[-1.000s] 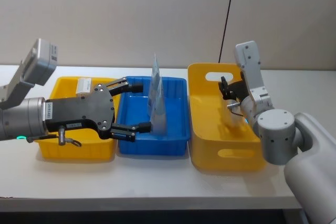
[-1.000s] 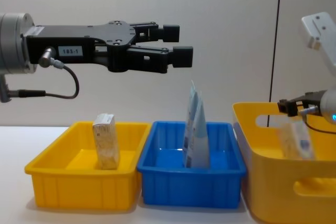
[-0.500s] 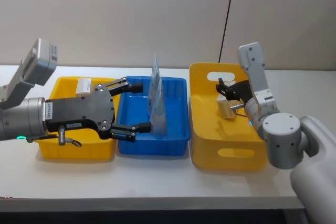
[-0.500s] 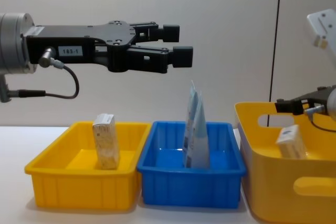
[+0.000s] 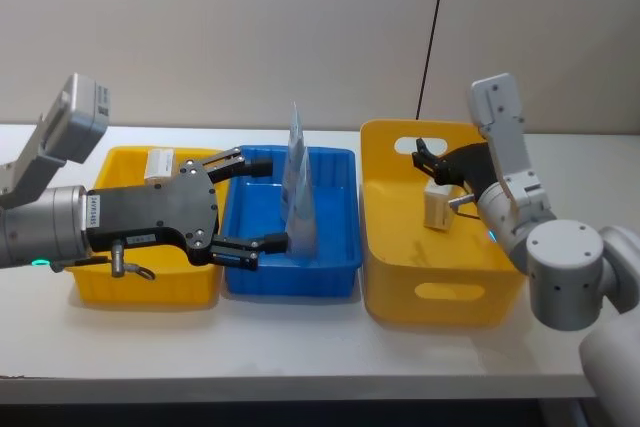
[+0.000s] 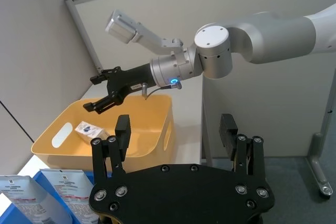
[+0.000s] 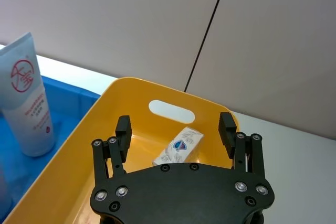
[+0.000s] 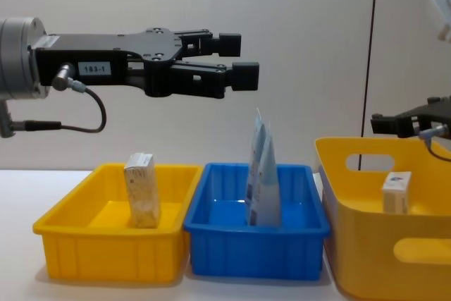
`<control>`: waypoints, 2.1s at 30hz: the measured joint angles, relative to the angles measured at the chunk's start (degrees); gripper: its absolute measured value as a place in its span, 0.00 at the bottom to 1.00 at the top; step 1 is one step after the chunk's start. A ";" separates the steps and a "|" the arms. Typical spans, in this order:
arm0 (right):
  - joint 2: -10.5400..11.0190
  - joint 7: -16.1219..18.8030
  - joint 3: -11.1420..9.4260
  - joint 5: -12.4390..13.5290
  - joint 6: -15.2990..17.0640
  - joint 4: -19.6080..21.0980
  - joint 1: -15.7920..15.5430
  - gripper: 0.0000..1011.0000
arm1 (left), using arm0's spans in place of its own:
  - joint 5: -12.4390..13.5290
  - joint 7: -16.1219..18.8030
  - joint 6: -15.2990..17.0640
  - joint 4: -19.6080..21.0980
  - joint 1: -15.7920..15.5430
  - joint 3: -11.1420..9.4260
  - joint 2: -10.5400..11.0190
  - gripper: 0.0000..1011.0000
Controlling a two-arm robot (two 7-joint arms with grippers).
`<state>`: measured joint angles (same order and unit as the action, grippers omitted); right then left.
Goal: Bimanual collaborative sorting of washing and personal care products
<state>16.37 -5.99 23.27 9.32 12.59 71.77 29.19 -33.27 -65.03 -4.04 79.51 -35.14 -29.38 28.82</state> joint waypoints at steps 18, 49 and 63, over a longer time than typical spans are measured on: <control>1.49 1.66 -0.99 0.77 -0.24 4.78 -2.70 0.99 | 0.00 0.00 0.00 0.00 0.00 0.00 0.00 0.99; 3.82 6.77 -3.42 6.69 8.25 22.01 -13.85 0.99 | 0.00 0.00 0.00 0.00 0.00 0.01 0.00 0.99; 1.77 13.89 1.46 7.75 9.45 20.85 -12.04 0.99 | 0.00 0.00 0.00 0.00 0.00 0.00 0.00 0.99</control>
<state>18.14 7.90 24.74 17.07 22.04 92.62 17.14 -33.27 -65.03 -4.04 79.51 -35.14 -29.38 28.81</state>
